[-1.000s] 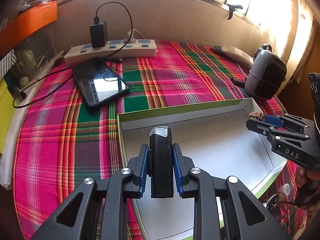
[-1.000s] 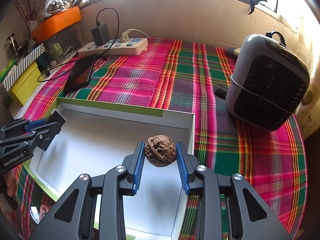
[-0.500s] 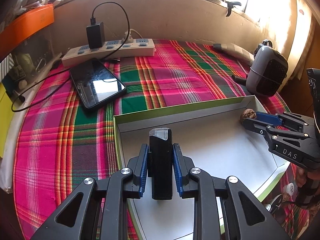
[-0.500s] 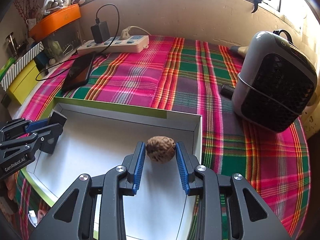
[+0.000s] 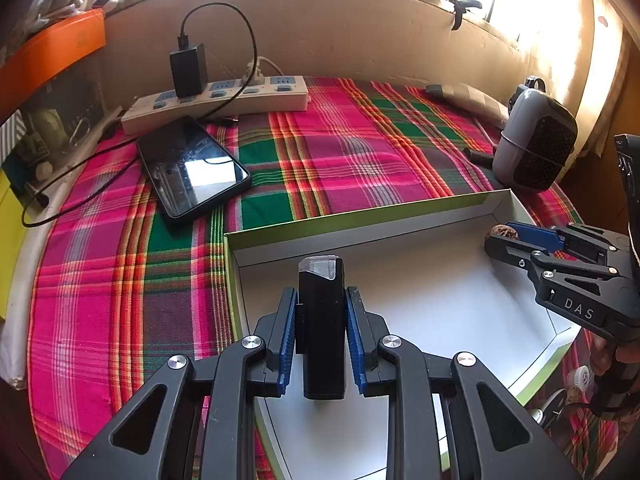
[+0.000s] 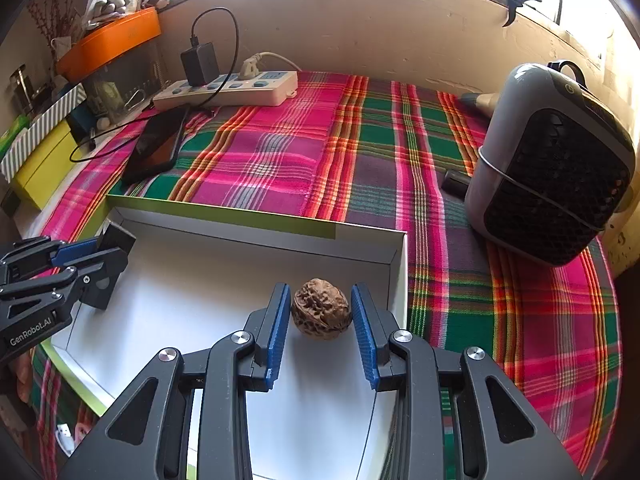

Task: Organize objects
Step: 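Lower and release the walnut with the right tool while the left tool releases the power bank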

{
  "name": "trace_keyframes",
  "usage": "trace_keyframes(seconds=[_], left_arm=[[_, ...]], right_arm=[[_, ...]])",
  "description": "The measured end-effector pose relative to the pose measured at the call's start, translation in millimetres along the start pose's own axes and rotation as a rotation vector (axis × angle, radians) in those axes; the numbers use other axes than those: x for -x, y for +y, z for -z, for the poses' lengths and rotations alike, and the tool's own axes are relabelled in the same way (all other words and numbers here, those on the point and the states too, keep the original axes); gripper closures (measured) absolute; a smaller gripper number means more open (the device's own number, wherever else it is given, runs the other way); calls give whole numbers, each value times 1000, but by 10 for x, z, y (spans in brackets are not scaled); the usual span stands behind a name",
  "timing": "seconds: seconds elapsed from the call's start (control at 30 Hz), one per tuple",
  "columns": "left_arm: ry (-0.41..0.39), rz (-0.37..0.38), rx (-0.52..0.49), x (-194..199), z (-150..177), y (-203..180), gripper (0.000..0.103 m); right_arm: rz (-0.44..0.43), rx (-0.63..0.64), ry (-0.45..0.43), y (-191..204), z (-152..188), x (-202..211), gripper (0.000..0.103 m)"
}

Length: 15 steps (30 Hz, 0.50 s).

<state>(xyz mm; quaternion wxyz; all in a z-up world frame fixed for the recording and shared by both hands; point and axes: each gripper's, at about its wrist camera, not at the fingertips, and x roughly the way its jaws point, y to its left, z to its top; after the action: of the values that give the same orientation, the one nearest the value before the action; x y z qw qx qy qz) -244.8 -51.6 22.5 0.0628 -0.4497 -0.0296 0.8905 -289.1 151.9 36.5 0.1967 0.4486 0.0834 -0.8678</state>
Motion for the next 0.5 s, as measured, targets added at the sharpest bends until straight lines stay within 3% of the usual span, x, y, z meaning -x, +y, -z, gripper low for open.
trace_keyframes(seconds=[0.37, 0.5], left_arm=[[-8, -14, -7, -5, -1, 2, 81], [-15, -12, 0, 18, 0, 12, 74]], right_arm=[[-10, -8, -8, 19, 21, -1, 70], [-29, -29, -16, -7, 23, 14, 69]])
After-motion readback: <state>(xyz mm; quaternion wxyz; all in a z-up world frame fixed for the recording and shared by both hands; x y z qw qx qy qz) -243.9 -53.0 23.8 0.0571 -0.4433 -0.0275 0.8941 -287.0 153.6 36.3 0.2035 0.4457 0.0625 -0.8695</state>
